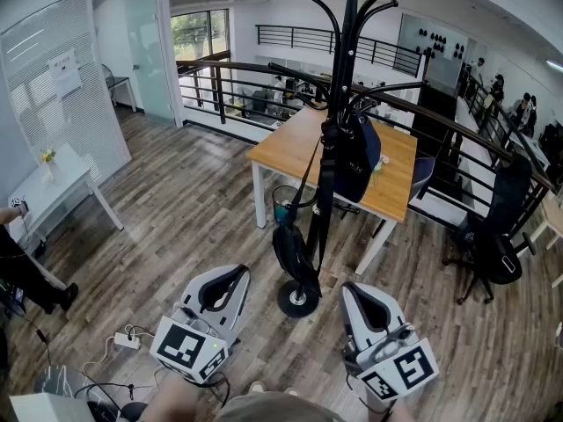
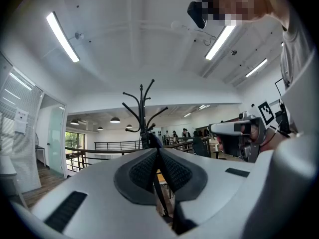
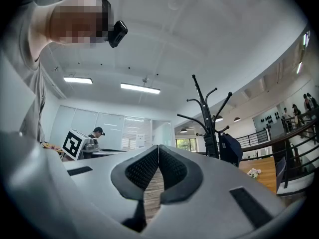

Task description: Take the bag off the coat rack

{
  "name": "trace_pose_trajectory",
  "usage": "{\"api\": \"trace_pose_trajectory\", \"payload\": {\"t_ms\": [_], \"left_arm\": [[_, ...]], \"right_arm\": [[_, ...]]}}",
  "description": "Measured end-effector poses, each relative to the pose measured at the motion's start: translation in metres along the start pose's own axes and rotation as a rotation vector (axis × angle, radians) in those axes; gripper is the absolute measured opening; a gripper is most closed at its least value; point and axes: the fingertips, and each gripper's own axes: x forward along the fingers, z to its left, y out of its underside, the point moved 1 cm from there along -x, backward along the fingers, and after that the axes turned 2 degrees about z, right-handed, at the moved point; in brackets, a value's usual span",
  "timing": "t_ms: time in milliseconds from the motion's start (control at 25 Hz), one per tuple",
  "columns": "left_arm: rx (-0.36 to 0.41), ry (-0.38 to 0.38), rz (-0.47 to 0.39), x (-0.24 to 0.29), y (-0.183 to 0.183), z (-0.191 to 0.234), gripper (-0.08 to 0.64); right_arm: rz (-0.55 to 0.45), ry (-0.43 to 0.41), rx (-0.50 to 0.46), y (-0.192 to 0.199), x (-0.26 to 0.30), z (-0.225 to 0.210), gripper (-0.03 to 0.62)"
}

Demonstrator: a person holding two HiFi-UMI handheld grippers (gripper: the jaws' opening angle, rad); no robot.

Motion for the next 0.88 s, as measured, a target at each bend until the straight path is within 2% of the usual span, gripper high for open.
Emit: {"api": "trace_pose_trajectory", "payload": {"t_ms": [600, 680, 760, 800, 840, 880], "left_arm": [[-0.004, -0.005, 0.008, -0.001, 0.002, 0.004, 0.026], [-0.008, -0.026, -0.005, -0.003, 0.001, 0.008, 0.026], [-0.011, -0.082, -0.033, -0.005, -0.005, 0.017, 0.033], [-0.004, -0.103, -0.040, -0.006, -0.007, 0.021, 0.129], [0.005, -0.115, -0.042, -0.007, -0.010, 0.022, 0.209], [0.011, -0.122, -0.042, -0.007, -0.011, 0.023, 0.219]], "right_arm": [[-0.020, -0.011, 0.046, 0.005, 0.004, -0.001, 0.032], [-0.018, -0.015, 0.045, 0.007, 0.006, -0.001, 0.032], [-0.025, -0.002, 0.044, 0.006, 0.008, -0.003, 0.034], [-0.028, 0.011, 0.043, 0.004, 0.009, -0.004, 0.048], [-0.029, 0.028, 0.041, 0.002, 0.009, -0.005, 0.155], [-0.027, 0.045, 0.037, 0.001, 0.008, -0.008, 0.217]]}}
